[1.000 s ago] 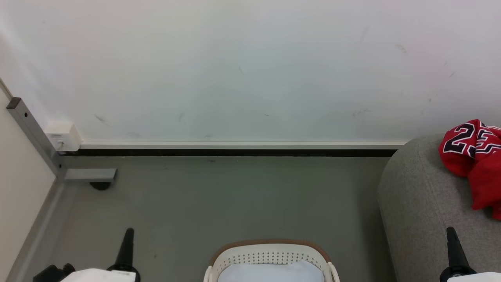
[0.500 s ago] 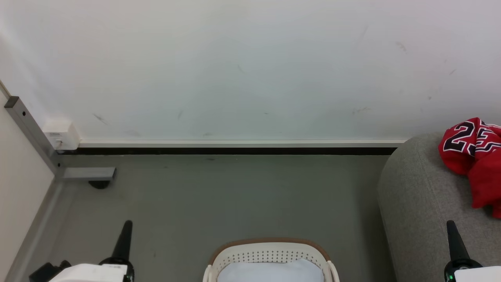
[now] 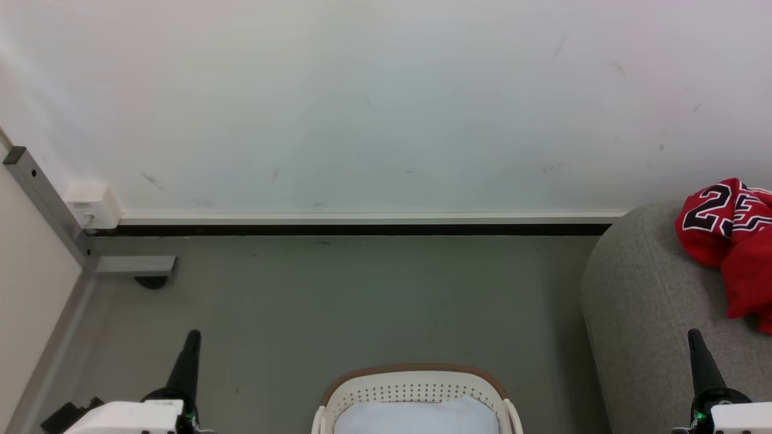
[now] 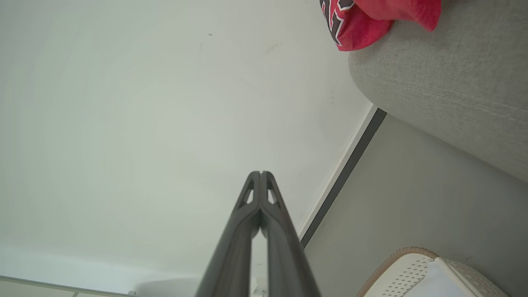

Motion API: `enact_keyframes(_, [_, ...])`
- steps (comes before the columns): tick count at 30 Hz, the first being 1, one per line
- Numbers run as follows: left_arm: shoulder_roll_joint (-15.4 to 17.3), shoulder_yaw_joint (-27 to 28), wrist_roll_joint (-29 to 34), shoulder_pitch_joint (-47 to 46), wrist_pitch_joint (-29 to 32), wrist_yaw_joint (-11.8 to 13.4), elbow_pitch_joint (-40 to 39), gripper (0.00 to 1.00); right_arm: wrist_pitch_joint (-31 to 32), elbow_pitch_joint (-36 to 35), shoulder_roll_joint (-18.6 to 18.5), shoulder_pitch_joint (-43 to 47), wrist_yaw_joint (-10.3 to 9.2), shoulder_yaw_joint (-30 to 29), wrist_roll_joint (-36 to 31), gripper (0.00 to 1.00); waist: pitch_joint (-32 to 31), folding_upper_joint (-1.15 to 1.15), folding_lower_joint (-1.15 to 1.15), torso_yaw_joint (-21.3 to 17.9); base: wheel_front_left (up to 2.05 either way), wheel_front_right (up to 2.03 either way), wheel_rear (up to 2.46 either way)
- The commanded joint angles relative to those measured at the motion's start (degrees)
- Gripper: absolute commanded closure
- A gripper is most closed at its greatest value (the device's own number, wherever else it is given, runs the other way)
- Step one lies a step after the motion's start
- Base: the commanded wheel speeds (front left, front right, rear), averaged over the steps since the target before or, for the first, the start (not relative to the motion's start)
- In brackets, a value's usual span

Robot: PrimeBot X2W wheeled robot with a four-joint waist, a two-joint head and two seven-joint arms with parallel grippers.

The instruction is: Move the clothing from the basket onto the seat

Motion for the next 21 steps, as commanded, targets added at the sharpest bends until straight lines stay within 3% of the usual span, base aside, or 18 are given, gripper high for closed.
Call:
enact_keyframes(1, [0.06, 0.37, -1.24, -0.79, 0.42, -0.27, -0.56, 1.00, 0.20, -0.48, -0.38, -0.79, -0.09, 0.08, 1.36, 1.00, 0.02, 0.00, 0.00, -0.01, 0.00, 0.00, 0.00])
enact_keyframes(21, [-0.32, 1.95, -9.07, -1.63, 2.61, -0.90, -1.24, 1.00, 1.83, -0.85, -1.10, -1.94, -0.11, 0.76, 10.55, 1.00, 0.55, 0.00, 0.00, -0.22, 0.00, 0.00, 0.00])
